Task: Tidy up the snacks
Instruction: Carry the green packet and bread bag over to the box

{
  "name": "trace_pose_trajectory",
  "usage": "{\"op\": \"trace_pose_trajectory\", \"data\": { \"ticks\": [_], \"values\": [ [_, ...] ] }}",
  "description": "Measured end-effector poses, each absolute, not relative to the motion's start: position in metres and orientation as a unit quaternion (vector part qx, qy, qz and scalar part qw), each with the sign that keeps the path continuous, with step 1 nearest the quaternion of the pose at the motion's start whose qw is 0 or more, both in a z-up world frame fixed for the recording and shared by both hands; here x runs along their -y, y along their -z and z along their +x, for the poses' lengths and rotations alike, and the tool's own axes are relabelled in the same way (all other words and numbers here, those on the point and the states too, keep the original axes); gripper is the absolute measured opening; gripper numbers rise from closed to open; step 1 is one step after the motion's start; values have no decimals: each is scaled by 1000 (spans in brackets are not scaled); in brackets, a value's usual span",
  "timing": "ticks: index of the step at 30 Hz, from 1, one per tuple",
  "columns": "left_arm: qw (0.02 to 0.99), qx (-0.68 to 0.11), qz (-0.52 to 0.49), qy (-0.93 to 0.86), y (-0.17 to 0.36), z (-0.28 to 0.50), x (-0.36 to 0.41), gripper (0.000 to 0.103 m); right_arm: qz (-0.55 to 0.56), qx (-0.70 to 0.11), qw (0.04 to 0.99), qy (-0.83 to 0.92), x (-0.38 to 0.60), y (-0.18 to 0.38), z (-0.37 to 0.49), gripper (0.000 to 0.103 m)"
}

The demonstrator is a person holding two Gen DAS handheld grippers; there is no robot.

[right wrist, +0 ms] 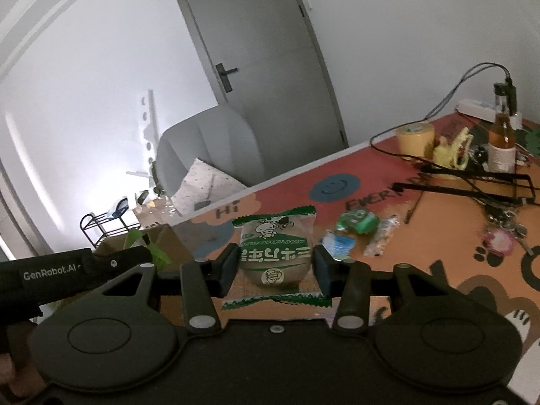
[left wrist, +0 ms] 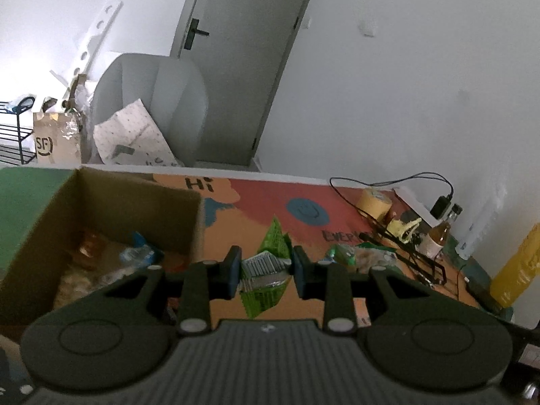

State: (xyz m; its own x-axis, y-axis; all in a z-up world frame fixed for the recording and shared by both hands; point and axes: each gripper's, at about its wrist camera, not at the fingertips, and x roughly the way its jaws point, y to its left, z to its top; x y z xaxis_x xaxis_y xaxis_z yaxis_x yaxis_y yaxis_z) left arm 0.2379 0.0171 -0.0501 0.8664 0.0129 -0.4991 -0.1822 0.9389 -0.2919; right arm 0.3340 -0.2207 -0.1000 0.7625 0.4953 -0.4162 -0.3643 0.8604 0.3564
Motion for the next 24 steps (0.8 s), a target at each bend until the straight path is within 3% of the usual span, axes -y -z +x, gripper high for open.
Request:
{"op": "trace_pose_trajectory", "data": {
  "ticks": [24],
  "values": [
    [949, -227, -185, -120, 36, 198, -102, 31, 100, -237, 918, -303, 131, 77, 323, 45]
  ]
}}
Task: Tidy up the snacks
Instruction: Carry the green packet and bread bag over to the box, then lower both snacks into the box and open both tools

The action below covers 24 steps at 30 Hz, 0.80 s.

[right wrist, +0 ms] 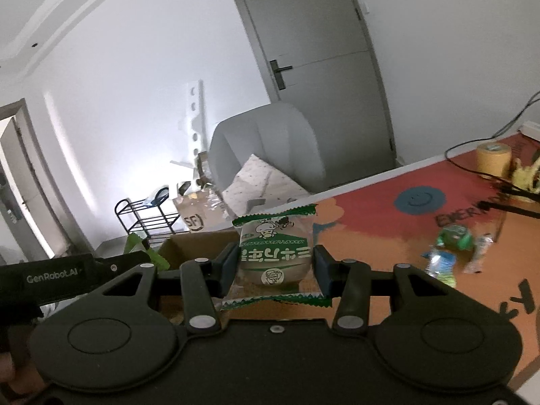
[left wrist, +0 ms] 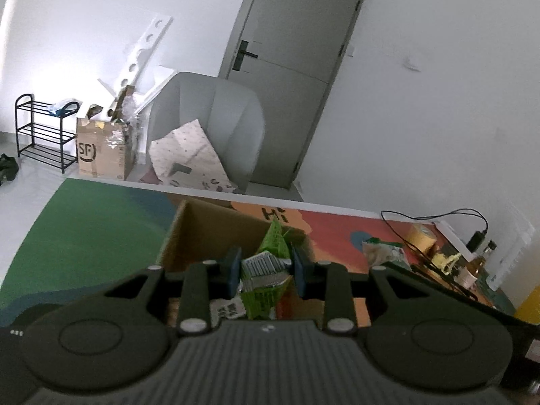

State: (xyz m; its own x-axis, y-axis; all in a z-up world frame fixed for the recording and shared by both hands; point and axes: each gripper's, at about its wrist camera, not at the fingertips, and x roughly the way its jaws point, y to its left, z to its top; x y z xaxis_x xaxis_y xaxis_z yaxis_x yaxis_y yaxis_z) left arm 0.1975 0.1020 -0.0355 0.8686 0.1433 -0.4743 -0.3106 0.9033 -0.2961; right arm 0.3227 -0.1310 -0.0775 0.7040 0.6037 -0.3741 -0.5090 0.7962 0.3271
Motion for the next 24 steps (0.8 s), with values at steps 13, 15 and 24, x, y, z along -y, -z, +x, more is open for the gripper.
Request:
{"op": "trace_pose_trajectory", "data": {
  "ticks": [13, 15, 24],
  "values": [
    [943, -231, -206, -122, 46, 207, -134, 31, 79, -246, 912, -319, 91, 78, 328, 45],
    [942, -232, -210, -120, 49, 212, -138, 31, 77, -248, 912, -318, 88, 78, 329, 45],
    [933, -254, -230, -108, 65, 240, -148, 33, 70, -259, 912, -309, 77, 81, 339, 45]
  ]
}}
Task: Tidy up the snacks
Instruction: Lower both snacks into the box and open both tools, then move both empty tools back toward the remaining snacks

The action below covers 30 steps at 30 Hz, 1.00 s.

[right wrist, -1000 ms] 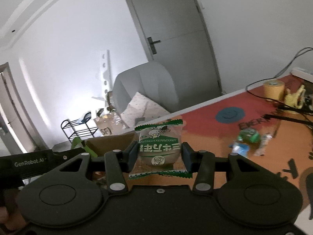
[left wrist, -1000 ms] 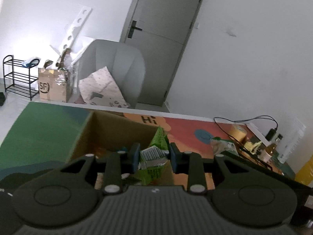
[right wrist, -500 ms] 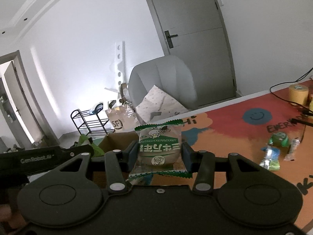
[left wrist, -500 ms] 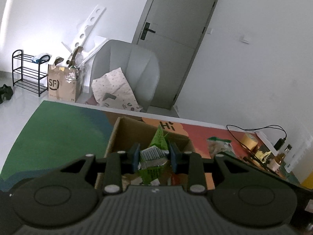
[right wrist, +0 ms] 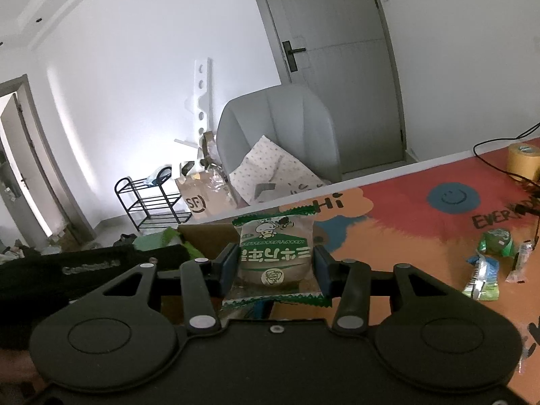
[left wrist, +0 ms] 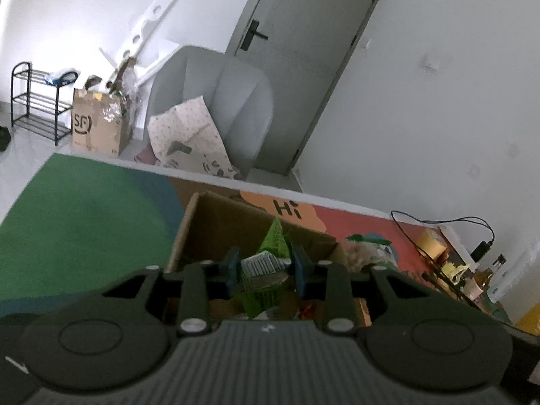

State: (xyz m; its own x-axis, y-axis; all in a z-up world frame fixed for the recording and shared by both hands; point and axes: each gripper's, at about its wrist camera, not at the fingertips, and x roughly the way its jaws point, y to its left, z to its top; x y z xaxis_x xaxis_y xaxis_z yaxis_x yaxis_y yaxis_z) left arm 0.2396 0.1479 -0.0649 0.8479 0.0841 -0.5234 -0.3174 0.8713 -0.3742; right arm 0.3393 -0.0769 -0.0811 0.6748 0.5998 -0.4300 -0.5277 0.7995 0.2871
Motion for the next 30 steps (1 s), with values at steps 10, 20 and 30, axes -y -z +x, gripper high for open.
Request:
{"op": "trace_pose_trajectory", "data": {
  "ticks": [10, 20, 30],
  "values": [
    [932, -252, -226, -133, 63, 232, -153, 61, 69, -268, 907, -319, 67, 81, 343, 46],
    [928, -240, -229, -169, 54, 212, -158, 86, 109, -254, 903, -329, 83, 67, 343, 62],
    [931, -244, -219, -160, 48, 208, -139, 91, 122, -270, 909, -294, 118, 83, 338, 71]
  ]
}}
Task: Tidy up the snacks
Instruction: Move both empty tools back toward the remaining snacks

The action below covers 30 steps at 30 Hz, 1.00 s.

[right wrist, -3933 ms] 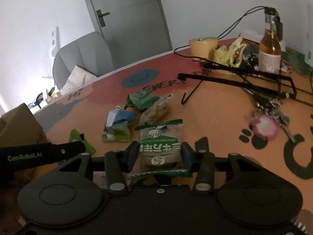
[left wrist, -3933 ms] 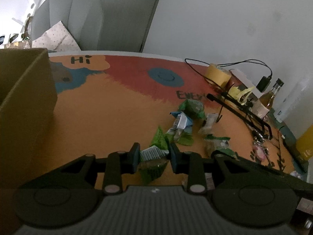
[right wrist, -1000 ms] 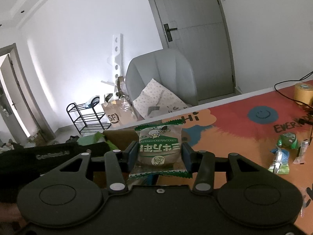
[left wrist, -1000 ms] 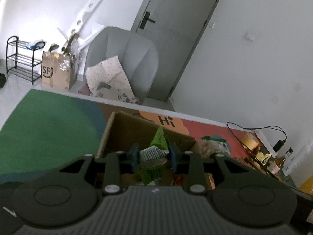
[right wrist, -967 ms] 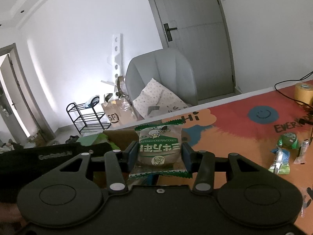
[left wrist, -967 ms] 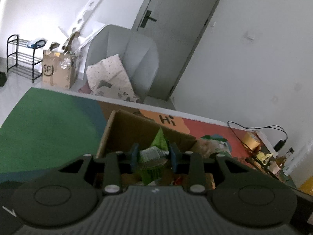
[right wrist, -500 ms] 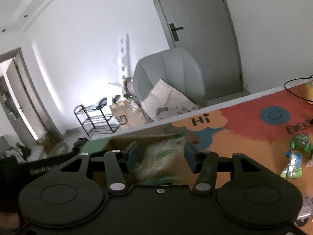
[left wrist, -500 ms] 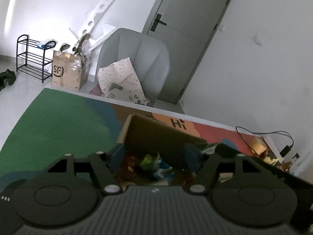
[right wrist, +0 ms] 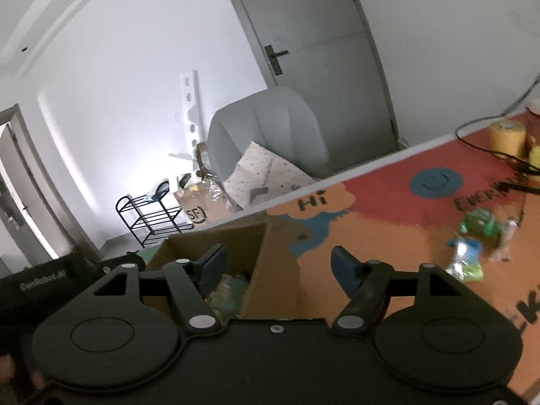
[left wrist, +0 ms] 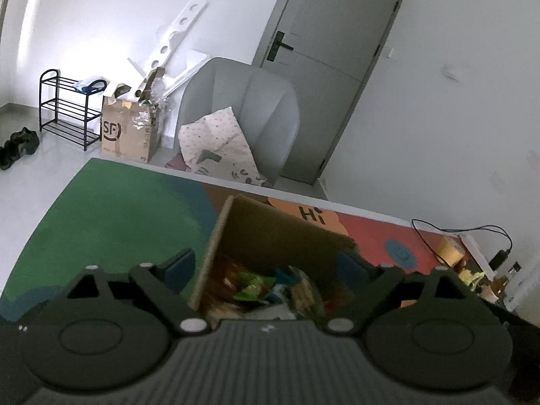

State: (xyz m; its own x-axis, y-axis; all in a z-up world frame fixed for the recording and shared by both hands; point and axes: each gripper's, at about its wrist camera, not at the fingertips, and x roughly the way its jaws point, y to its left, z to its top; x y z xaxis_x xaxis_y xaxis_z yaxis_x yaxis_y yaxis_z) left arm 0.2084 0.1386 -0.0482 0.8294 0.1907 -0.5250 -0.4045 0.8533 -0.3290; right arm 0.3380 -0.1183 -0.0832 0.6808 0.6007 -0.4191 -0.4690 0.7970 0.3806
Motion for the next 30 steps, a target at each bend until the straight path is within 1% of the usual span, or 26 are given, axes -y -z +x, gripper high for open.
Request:
{"op": "trace_pose_trajectory", "data": {
  "ticks": [4, 8, 10, 13, 15, 17, 20, 30],
  "values": [
    [932, -251, -210, -157, 48, 208, -125, 93, 121, -265, 913, -285, 131, 86, 332, 80],
    [932, -258, -206, -151, 48, 208, -113, 94, 125, -266, 915, -278, 145, 89, 328, 84],
    [933, -261, -199, -145, 48, 208, -105, 94, 130, -266, 916, -270, 154, 90, 327, 93],
    [935, -278, -176, -136, 49, 210, -91, 94, 137, -264, 918, -262, 169, 91, 323, 99],
    [935, -290, -160, -122, 49, 213, -80, 95, 138, -265, 919, -258, 176, 91, 321, 99],
    [936, -297, -149, -113, 50, 215, -68, 95, 140, -264, 920, -254, 183, 92, 319, 103],
    [938, -304, -135, -102, 51, 216, -54, 96, 141, -265, 922, -247, 193, 94, 317, 103],
    [941, -307, -110, -91, 48, 219, -22, 97, 149, -266, 926, -222, 227, 98, 314, 103]
  ]
}}
